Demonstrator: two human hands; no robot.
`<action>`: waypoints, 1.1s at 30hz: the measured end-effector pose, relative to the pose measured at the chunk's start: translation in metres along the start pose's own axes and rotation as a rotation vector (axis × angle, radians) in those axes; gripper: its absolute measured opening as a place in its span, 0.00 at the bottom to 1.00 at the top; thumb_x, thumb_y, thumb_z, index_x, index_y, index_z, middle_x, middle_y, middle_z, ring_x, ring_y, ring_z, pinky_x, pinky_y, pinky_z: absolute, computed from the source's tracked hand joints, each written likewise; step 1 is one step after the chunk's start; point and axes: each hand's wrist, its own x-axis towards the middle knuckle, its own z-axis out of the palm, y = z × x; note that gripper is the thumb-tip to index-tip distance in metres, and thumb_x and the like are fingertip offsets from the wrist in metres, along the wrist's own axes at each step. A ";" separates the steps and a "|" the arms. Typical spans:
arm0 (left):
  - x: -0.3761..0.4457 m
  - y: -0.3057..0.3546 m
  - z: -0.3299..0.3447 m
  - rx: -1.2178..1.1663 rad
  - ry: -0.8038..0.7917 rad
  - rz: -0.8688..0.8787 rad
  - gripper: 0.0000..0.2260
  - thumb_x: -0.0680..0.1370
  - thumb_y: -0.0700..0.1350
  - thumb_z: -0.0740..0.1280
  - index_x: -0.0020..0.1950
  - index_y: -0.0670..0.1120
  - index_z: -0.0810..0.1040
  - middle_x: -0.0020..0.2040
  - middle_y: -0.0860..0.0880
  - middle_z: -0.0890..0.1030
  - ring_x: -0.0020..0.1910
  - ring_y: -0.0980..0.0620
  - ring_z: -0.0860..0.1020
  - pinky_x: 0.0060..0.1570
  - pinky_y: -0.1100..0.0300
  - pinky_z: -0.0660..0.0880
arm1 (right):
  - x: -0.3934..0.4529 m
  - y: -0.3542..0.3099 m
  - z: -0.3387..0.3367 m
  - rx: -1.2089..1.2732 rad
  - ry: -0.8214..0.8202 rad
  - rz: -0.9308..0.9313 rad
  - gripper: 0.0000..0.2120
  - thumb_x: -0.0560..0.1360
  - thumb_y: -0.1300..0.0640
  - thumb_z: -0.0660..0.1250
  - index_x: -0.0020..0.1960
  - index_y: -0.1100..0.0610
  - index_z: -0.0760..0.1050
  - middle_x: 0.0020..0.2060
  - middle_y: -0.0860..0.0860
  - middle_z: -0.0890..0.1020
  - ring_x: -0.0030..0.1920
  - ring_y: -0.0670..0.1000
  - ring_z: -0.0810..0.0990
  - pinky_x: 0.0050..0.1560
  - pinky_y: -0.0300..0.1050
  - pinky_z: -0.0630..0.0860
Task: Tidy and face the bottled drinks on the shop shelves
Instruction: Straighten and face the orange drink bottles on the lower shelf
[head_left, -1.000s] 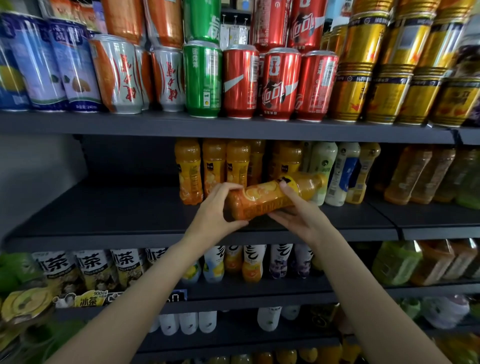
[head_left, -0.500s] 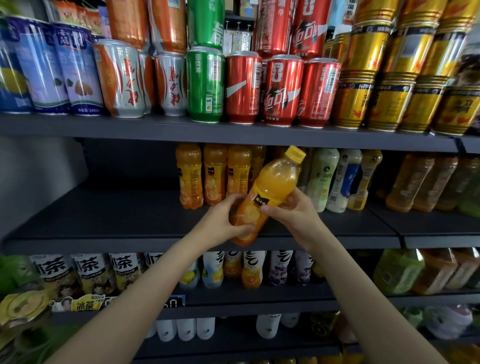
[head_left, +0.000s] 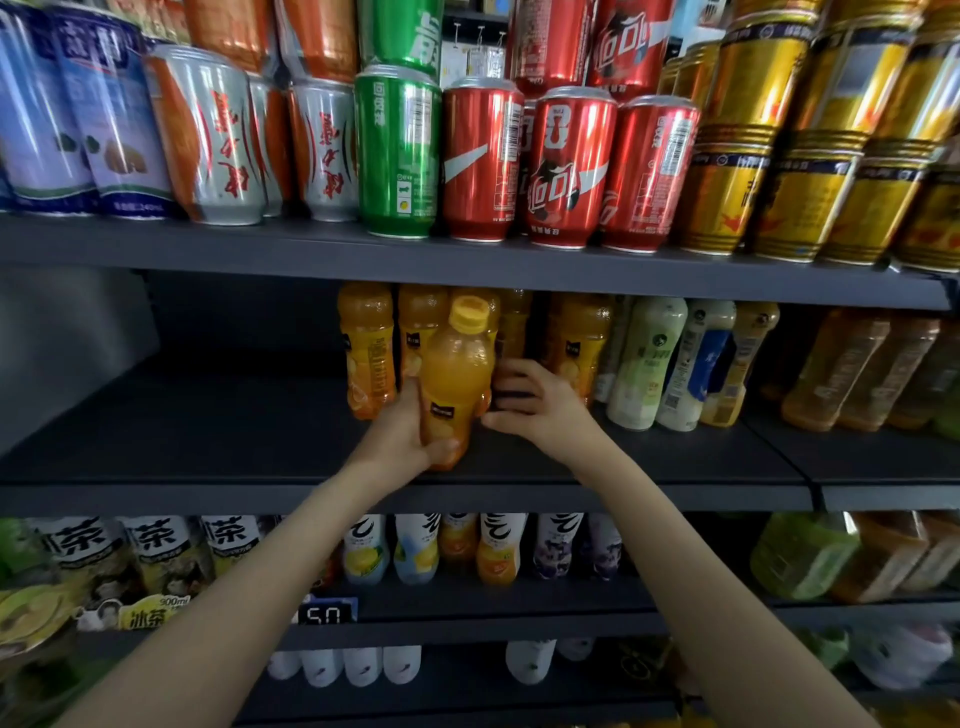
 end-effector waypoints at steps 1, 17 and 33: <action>0.002 -0.005 -0.002 -0.007 0.009 -0.018 0.31 0.73 0.43 0.71 0.71 0.43 0.59 0.65 0.47 0.71 0.64 0.53 0.69 0.57 0.66 0.63 | 0.004 0.008 -0.002 -0.012 0.016 0.055 0.30 0.70 0.60 0.74 0.69 0.55 0.67 0.59 0.51 0.76 0.58 0.50 0.77 0.55 0.41 0.74; 0.055 -0.019 -0.002 0.070 0.024 -0.258 0.34 0.72 0.46 0.73 0.70 0.42 0.56 0.67 0.46 0.67 0.68 0.48 0.66 0.64 0.58 0.62 | 0.133 0.057 0.007 -0.148 0.453 0.088 0.28 0.74 0.58 0.70 0.70 0.61 0.64 0.63 0.57 0.75 0.63 0.56 0.74 0.58 0.42 0.70; 0.055 -0.025 -0.002 0.017 0.033 -0.257 0.32 0.72 0.47 0.73 0.68 0.44 0.57 0.66 0.47 0.68 0.67 0.49 0.66 0.61 0.61 0.62 | 0.109 0.060 0.024 -0.414 0.495 0.149 0.23 0.76 0.57 0.67 0.66 0.65 0.64 0.62 0.62 0.73 0.61 0.61 0.74 0.58 0.52 0.72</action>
